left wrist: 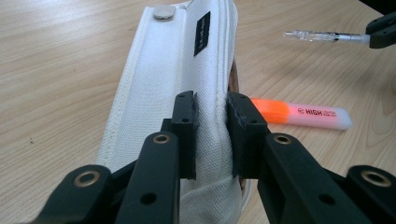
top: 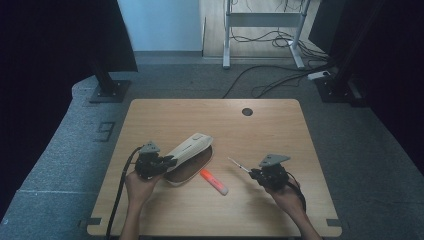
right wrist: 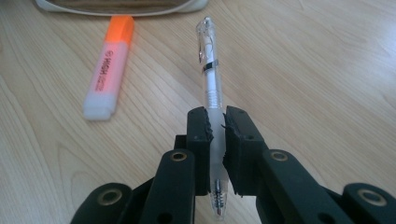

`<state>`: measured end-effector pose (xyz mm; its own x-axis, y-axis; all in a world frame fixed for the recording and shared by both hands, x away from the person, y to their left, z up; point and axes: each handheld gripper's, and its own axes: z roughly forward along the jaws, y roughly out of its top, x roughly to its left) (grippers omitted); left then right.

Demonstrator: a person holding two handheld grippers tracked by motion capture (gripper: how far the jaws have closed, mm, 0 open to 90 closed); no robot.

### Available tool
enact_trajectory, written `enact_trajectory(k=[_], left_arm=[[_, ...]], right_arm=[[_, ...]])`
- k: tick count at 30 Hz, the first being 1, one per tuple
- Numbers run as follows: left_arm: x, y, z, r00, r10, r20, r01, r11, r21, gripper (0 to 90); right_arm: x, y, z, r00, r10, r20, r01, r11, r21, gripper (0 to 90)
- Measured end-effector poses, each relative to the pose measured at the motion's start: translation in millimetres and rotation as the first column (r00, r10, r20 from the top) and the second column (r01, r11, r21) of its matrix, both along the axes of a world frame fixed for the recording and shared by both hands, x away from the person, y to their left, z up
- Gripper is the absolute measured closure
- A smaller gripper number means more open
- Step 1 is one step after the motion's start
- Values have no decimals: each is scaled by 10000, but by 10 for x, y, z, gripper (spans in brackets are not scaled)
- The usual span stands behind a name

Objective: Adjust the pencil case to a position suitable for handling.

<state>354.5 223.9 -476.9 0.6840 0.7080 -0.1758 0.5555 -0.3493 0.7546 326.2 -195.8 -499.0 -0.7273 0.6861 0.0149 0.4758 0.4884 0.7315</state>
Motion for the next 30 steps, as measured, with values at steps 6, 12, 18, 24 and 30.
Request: enact_trajectory(k=[6,12,18,24,30], left_arm=[[-3,6,7,10000,41,50,-41,10000,-38,745],[-2,12,10,10000,36,45,-36,10000,-65,745],[-3,12,11,10000,28,48,-28,10000,-72,745],[-5,10,13,10000,31,59,-31,10000,-85,745],[-8,9,18,10000,15,82,-15,10000,-91,745]], right_arm=[[60,141,37,9996,263,59,-263,9997,19,787],[123,299,71,9983,563,124,-563,9984,14,787],[177,486,90,9962,862,154,-862,9963,-8,787],[232,654,79,9929,1180,118,-1180,9930,30,787],[304,809,38,9908,1353,0,-1353,9907,149,787]])
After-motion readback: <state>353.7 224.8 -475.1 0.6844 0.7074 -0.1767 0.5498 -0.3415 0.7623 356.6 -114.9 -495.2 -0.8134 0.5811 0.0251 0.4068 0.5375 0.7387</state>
